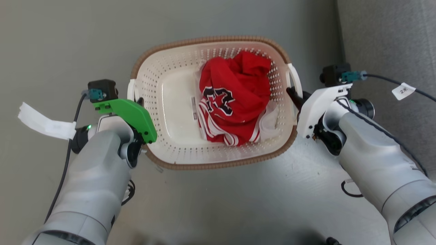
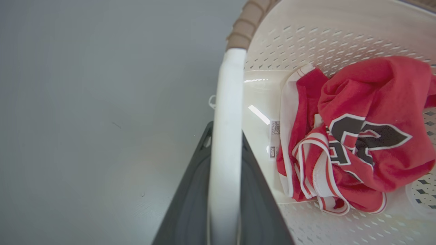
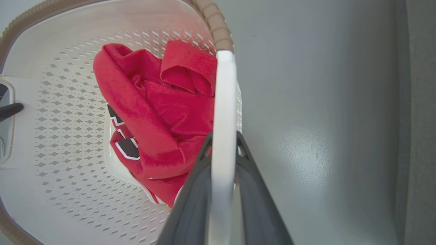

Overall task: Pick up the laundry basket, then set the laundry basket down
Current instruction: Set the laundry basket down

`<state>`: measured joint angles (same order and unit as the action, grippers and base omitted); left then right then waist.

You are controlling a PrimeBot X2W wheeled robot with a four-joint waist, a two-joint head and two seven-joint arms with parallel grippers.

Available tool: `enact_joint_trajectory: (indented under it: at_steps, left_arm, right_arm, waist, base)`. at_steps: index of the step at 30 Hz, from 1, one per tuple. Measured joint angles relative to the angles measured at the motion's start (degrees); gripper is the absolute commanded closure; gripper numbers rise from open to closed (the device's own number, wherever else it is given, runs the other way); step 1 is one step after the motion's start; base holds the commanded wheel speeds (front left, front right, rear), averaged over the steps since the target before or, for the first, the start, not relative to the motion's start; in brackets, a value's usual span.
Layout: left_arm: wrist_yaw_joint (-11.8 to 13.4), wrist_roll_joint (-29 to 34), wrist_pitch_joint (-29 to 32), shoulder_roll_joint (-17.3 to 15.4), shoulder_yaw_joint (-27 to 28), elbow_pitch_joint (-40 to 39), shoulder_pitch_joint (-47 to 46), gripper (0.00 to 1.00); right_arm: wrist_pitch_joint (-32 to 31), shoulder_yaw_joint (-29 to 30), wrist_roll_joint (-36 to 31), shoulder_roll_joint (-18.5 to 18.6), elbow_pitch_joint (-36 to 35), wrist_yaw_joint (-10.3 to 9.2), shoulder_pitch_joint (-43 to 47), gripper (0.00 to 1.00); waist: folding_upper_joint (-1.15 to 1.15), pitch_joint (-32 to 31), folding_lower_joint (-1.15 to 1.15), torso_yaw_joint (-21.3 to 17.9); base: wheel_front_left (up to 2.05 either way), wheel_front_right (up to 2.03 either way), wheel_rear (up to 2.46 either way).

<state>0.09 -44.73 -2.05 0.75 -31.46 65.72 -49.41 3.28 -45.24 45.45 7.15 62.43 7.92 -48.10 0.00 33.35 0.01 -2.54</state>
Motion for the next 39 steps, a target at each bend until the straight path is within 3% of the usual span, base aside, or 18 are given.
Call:
enact_joint_trajectory:
  at_steps: [24, 39]
  left_arm:
    - [1.52, 1.26, -5.15, -0.11, -0.07, 0.48, -8.22, 1.00]
    - [0.94, 1.91, -6.57, 0.37, -0.51, 2.46, -9.02, 1.00]
  right_arm:
    - [5.37, 0.18, -1.67, 0.15, 1.57, -0.01, -8.64, 1.00]
    - [7.10, -0.13, -2.23, -0.34, 3.61, 0.08, -9.52, 1.00]
  waist:
    - [0.00, 16.13, 0.00, -0.08]
    - [0.00, 19.67, -0.01, 0.01]
  base:
    - [0.00, 0.00, 0.00]
    - [0.00, 0.00, 0.00]
